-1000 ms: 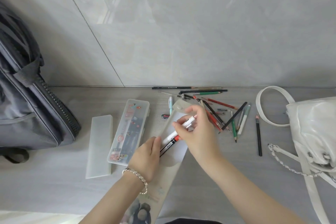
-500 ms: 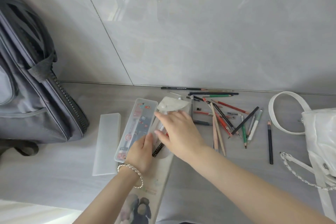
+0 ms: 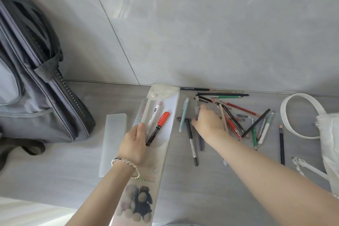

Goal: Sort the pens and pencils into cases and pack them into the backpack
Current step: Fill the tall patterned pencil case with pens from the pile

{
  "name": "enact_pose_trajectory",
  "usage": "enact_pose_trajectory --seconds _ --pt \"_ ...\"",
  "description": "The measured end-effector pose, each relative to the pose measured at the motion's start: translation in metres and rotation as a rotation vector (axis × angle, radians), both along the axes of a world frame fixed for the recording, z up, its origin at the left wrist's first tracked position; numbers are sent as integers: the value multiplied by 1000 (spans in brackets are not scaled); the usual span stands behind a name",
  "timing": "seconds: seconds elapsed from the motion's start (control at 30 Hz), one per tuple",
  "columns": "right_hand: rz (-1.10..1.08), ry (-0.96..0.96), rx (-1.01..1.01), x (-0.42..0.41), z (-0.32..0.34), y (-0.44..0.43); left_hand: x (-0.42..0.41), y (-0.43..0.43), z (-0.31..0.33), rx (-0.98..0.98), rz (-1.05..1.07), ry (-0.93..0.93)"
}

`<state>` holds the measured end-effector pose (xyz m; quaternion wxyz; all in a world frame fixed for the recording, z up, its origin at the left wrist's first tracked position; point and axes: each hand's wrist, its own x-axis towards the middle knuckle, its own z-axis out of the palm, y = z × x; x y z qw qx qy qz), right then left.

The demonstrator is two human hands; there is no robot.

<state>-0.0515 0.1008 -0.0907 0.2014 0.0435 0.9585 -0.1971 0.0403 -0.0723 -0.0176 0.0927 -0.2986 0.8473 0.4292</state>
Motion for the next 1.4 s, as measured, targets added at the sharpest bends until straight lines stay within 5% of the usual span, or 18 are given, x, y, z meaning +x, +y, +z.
enact_pose_trajectory --seconds 0.2,0.4,0.63,0.8,1.0,1.17,1.4 --pt "-79 186 -186 1 8 11 9 1 -9 5 -18 -59" --pt "-267 453 -865 19 77 14 11 11 -14 21 -98 -126" --pt "-232 199 -872 68 86 -4 9 38 -5 65 -205 -1" --pt "-335 172 -1119 69 86 4 9 43 -4 54 -229 46" --pt "-333 310 -1107 71 82 9 10 45 -3 73 -237 51" --pt "-140 478 -700 79 72 12 12 41 -4 128 -180 32" --pt "33 677 -606 73 63 3 16 46 0 129 -198 23"
